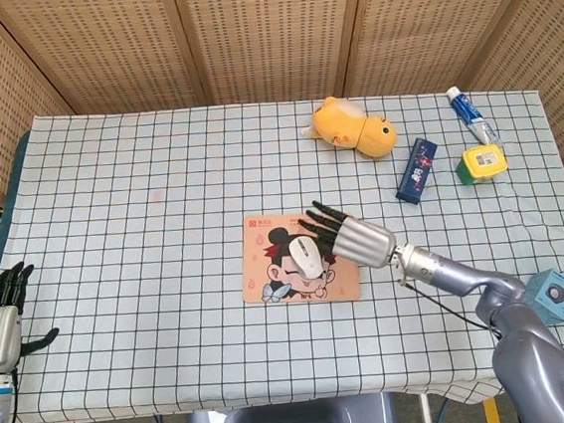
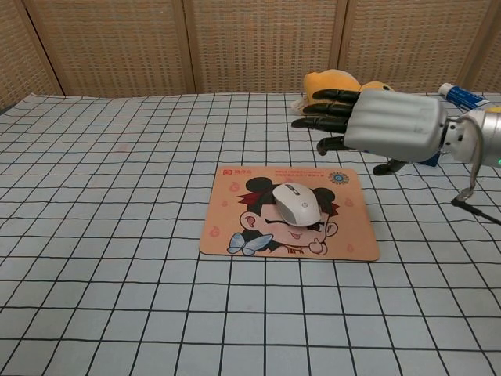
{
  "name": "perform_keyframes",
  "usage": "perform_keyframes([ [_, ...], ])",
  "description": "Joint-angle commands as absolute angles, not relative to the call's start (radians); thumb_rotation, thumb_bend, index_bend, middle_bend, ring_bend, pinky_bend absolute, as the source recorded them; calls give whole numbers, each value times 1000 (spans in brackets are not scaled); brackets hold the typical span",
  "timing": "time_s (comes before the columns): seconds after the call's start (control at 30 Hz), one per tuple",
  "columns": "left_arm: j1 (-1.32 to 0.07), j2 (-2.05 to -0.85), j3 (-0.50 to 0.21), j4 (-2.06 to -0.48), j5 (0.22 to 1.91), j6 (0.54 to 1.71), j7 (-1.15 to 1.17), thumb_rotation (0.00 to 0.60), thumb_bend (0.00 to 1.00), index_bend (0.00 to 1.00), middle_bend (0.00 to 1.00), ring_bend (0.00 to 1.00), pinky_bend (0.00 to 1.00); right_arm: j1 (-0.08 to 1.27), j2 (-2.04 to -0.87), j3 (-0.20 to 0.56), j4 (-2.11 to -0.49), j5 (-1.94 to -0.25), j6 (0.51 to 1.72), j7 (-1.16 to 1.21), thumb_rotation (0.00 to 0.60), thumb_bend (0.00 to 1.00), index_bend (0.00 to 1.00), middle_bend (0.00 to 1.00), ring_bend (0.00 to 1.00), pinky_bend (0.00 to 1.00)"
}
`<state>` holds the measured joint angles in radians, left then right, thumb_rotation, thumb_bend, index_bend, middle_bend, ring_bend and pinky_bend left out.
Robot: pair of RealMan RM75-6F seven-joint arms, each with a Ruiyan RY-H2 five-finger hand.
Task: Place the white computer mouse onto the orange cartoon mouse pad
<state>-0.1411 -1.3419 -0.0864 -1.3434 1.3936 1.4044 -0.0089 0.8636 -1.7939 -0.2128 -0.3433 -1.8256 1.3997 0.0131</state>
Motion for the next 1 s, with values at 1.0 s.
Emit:
perform_keyframes([
  [1.0, -141, -1352, -74, -1343, 1415, 1413, -5, 600, 0, 0, 0, 0, 0, 311, -1523, 75, -921, -1354, 1426, 59, 600, 110, 0, 0, 0, 0],
])
